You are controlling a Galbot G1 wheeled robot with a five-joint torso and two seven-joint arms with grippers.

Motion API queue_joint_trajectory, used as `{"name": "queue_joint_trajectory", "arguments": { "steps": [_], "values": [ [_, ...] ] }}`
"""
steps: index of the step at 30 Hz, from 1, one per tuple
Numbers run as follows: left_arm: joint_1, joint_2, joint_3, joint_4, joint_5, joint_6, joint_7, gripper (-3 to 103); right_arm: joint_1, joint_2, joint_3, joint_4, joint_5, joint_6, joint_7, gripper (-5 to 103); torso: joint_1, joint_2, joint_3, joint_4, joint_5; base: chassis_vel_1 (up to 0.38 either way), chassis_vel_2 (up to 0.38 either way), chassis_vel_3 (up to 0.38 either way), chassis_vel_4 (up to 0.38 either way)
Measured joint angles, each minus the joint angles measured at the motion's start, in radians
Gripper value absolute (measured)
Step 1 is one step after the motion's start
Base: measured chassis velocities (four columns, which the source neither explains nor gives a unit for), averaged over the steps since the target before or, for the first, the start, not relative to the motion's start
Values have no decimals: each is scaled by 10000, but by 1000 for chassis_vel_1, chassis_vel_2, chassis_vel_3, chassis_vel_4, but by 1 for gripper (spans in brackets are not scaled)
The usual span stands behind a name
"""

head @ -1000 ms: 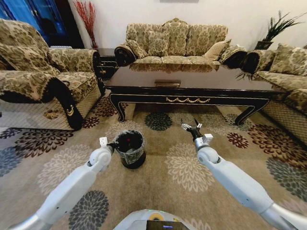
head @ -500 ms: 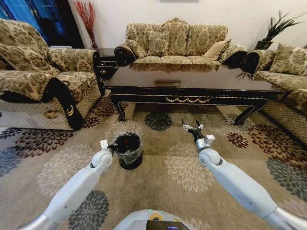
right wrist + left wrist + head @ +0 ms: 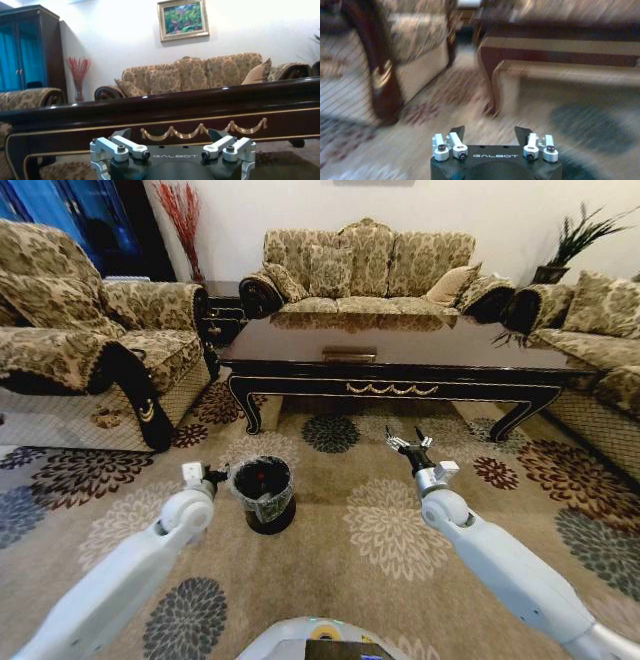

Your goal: Move to the front of the table and pick up the trash from the floor, then place it into the trash bin.

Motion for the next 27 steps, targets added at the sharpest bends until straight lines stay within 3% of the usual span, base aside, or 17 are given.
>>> {"name": "queue_joint_trajectory", "arguments": {
  "steps": [1, 3, 4, 5, 7, 9, 11, 14, 18, 27],
  "values": [
    [0, 0, 0, 0, 0, 0, 0, 72, 0, 0, 0, 0, 0, 0, 0, 100, 0, 0, 0, 0, 0, 0, 0, 0, 0],
    [752, -27, -826, -611, 537, -390, 557, 77, -124, 20, 165, -5, 90, 67, -79, 100, 0, 0, 0, -1, 1, 0, 0, 0, 0],
    [1344, -75, -1429, -789, 1255, -780, 1205, 82, -200, 19, 264, -18, 165, 153, -168, 100, 0, 0, 0, -1, -1, 0, 0, 0, 0],
    [1344, -75, -1429, -789, 1255, -780, 1205, 82, -200, 19, 264, -18, 165, 153, -168, 100, 0, 0, 0, -1, -1, 0, 0, 0, 0],
    [2846, -331, -3155, -789, 3592, -2264, 3388, 93, -420, -38, 531, -48, 272, 584, -469, 100, 0, 0, 0, 7, -6, 0, 0, 0, 0],
    [3848, -720, -4269, -972, 4768, -3160, 4490, 99, -669, -156, 814, -57, 302, 1042, -895, 100, 0, 0, 0, 9, -1, 0, 0, 0, 0],
    [4184, -925, -4508, -1112, 4944, -3359, 4696, 99, -791, -209, 933, -24, 316, 1101, -1068, 100, 0, 0, 0, 9, -2, 0, 0, 0, 0],
    [5138, -1894, -4972, -1637, 5420, -3746, 5092, 100, -1442, -410, 1570, 251, 246, 1401, -1858, 100, 0, 0, -1, 4, -1, 0, 0, 0, 0],
    [5411, -2583, -4989, -1892, 5584, -3771, 5089, 100, -2198, -478, 2221, 646, 124, 1410, -2248, 100, 0, 0, 0, 2, -2, 0, 0, 0, 0],
    [5721, -3279, -4979, -2582, 5592, -3416, 4752, 100, -4589, -429, 3955, 1519, -193, 1444, -2882, 100, 0, 0, 1, 2, 0, 0, 0, 0, 0]
  ]
}}
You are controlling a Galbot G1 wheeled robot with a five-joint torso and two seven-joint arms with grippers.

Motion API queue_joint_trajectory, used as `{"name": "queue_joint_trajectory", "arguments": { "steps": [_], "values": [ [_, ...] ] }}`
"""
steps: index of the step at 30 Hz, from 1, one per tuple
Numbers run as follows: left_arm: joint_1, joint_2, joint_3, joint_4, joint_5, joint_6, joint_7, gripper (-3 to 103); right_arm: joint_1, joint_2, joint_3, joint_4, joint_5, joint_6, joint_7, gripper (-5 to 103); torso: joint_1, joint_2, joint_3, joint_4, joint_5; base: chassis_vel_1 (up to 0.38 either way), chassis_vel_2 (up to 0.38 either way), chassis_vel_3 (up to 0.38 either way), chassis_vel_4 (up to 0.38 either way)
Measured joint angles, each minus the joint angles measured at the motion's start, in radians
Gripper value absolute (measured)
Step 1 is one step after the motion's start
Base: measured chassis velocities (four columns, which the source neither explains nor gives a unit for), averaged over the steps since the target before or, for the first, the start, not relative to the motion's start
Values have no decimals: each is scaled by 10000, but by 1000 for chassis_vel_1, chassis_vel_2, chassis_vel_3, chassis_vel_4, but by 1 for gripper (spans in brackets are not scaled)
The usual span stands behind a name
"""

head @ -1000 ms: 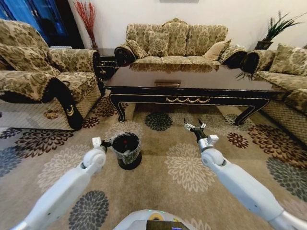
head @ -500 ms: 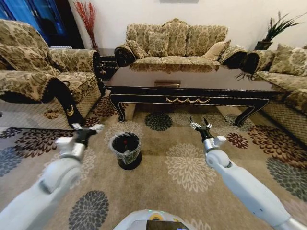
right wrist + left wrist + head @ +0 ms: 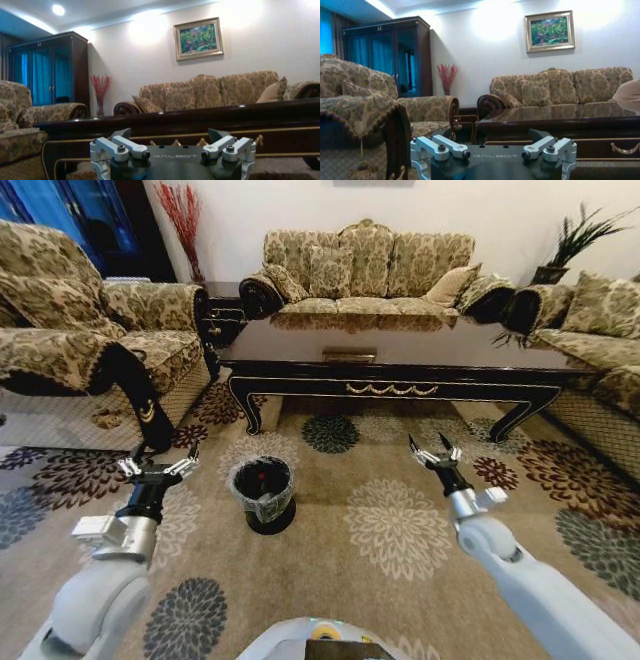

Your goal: Move to the front of the table and pick up the trash from the floor, then place it into the trash bin.

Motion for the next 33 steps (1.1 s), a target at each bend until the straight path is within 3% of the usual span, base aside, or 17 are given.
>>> {"name": "queue_joint_trajectory", "arguments": {
  "steps": [13, 20, 22, 26, 29, 31, 33],
  "values": [
    [231, -232, 290, -376, 80, 67, -104, 100, -1372, 57, 1134, 513, -262, 119, -188, 100, 0, 0, 0, 3, -3, 107, -127, -122, 113],
    [436, -382, 509, -404, 322, 69, -126, 100, -1688, 84, 1378, 563, -360, 223, -339, 100, 0, 0, -1, 2, -14, 268, -275, -279, 291],
    [534, -430, 567, -404, 433, 56, -126, 100, -1741, 114, 1410, 542, -375, 264, -391, 100, 0, 0, -1, 1, 7, 339, -306, -332, 322],
    [581, -439, 583, -401, 467, 52, -132, 100, -1774, 153, 1429, 495, -394, 305, -425, 100, 0, -1, 0, 1, -16, 334, -332, -331, 334],
    [586, -430, 584, -400, 469, 52, -138, 100, -1783, 177, 1429, 460, -407, 316, -447, 100, 0, -1, -1, -1, 6, 366, -349, -367, 354],
    [590, -425, 601, -394, 480, 56, -155, 100, -1774, 182, 1424, 418, -413, 326, -456, 100, -1, 0, -2, 0, -14, 367, -367, -363, 366],
    [590, -425, 622, -393, 494, 56, -162, 100, -1753, 180, 1418, 401, -414, 332, -458, 100, 0, -1, -2, 0, -8, 370, -373, -373, 364]
  ]
}}
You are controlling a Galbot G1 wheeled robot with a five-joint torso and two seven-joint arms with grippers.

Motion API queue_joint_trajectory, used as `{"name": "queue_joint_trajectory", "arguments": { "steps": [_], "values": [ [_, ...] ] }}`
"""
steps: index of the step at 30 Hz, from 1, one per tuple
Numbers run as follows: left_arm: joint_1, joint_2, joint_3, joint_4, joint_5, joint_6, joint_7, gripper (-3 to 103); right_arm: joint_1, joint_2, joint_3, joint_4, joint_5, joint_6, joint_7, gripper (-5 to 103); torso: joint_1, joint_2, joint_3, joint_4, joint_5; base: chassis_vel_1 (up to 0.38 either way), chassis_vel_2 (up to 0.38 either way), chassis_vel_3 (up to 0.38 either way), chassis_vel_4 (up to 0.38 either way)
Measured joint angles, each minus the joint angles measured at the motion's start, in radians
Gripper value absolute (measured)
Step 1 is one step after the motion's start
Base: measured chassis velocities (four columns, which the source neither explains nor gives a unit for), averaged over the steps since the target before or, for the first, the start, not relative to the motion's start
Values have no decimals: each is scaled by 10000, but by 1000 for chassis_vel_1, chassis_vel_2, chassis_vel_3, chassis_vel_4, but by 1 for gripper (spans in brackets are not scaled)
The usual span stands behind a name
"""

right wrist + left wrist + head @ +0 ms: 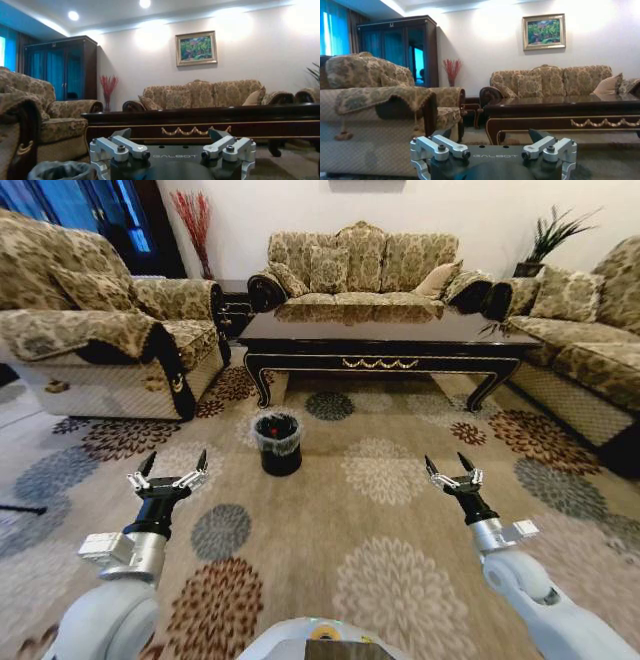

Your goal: Move to the front of the table and pick up the trash from the floor, then place it into the trash bin.

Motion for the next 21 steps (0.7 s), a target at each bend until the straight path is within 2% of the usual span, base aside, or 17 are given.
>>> {"name": "queue_joint_trajectory", "arguments": {
  "steps": [2, 5, 6, 9, 11, 14, 19, 20, 21],
  "values": [
    [-2, 0, 39, 3, 19, 0, -6, 100, 16, -2, -20, -22, 0, 0, 0, 100, 1, -1, 4, 0, 13, 364, -363, -374, 351],
    [-38, 4, 87, 6, 34, 3, -10, 100, 34, -20, -25, -35, 2, 0, 0, 100, 0, 0, 2, -1, -6, 351, -346, -346, 332],
    [-68, 11, 113, 8, 34, 3, -13, 100, 44, -20, -35, -67, 3, 1, 0, 100, 1, -1, 3, -2, 12, 349, -360, -376, 363],
    [-85, 12, 150, 9, 39, 3, -17, 100, 56, -28, -38, -100, 2, 4, -1, 100, 0, 0, 0, 2, 0, 348, -355, -363, 357],
    [-108, 13, 191, 11, 46, 3, -18, 100, 64, -46, -41, -125, 12, 15, 0, 100, -1, 0, -1, -3, 2, 359, -358, -344, 352],
    [-180, 18, 294, 16, 62, 1, -20, 100, 97, -68, -50, -155, 68, 24, 6, 100, 1, -1, 5, 3, 8, 355, -346, -339, 352],
    [-269, 49, 370, 21, 76, 1, -20, 100, 113, -85, -55, -236, 75, 62, 0, 100, 1, -2, 4, -1, -3, 286, -392, -294, 401],
    [-295, 61, 379, 20, 77, -1, -21, 100, 126, -83, -74, -273, 66, 99, -17, 100, 1, -1, 3, 1, 12, 277, -436, -260, 441],
    [-310, 65, 395, 21, 77, -2, -23, 100, 132, -79, -85, -294, 56, 127, -37, 100, 0, -1, 2, 0, 5, 269, -434, -260, 466]
  ]
}}
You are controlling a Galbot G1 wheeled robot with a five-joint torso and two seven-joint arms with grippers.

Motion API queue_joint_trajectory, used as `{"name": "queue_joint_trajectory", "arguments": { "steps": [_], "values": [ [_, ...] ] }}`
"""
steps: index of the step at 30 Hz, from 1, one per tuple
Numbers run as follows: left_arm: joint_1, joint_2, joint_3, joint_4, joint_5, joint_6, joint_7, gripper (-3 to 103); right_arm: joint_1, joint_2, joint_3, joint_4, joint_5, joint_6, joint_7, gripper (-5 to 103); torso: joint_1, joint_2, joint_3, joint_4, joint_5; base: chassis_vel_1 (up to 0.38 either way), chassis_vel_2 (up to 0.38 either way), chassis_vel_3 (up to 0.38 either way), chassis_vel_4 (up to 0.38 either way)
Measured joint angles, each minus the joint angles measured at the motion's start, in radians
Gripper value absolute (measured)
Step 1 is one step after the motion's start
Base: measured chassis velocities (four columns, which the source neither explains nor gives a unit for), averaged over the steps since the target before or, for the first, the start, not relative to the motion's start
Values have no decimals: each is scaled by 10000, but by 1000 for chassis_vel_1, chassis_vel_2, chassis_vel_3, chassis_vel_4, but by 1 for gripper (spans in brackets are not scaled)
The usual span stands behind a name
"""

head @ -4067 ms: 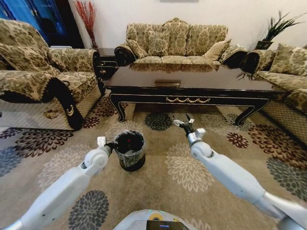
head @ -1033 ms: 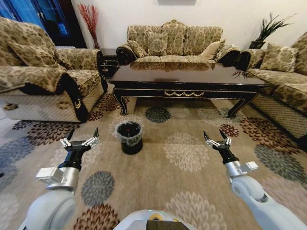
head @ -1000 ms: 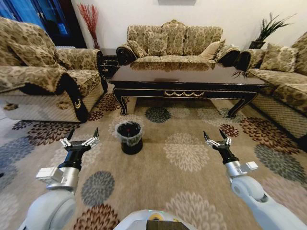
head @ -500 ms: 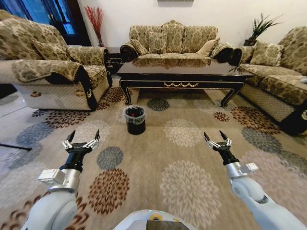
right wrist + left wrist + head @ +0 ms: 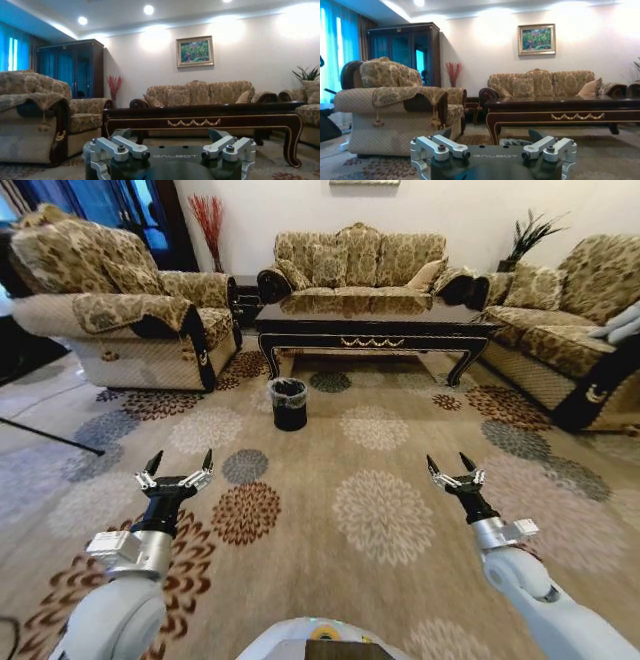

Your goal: Move to the front of the table and pick up the trash from the floor, then place it into the trash bin.

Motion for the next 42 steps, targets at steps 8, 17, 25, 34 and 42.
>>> {"name": "queue_joint_trajectory", "arguments": {
  "steps": [8, 17, 25, 34, 42],
  "values": [
    [-98, 5, 101, -3, 0, -4, -2, 100, 128, 23, -161, -183, -21, 346, -155, 100, 0, 2, -5, 0, 11, 250, -454, -243, 466],
    [-171, -4, 268, -1, 112, 39, -79, 100, 281, 94, -311, -307, -31, 507, -218, 100, 0, 0, 3, 4, -11, 131, -170, -140, 129],
    [-213, -8, 291, 29, -229, 96, -6, 100, 314, 158, -376, -363, -109, 555, -223, 100, 1, 0, 1, -1, 8, -33, 50, 54, -25],
    [-412, 159, -403, 121, -1339, -357, 905, 100, 362, 132, -240, -317, -110, 556, -200, 100, 7, 194, 180, 0, 1, 0, 0, 0, 0],
    [-530, 229, -590, 217, -1456, -388, 1109, 100, 250, -47, 265, 53, -523, 486, -163, 100, 40, 534, 487, -2, -1, 0, 0, 0, 0]
  ]
}}
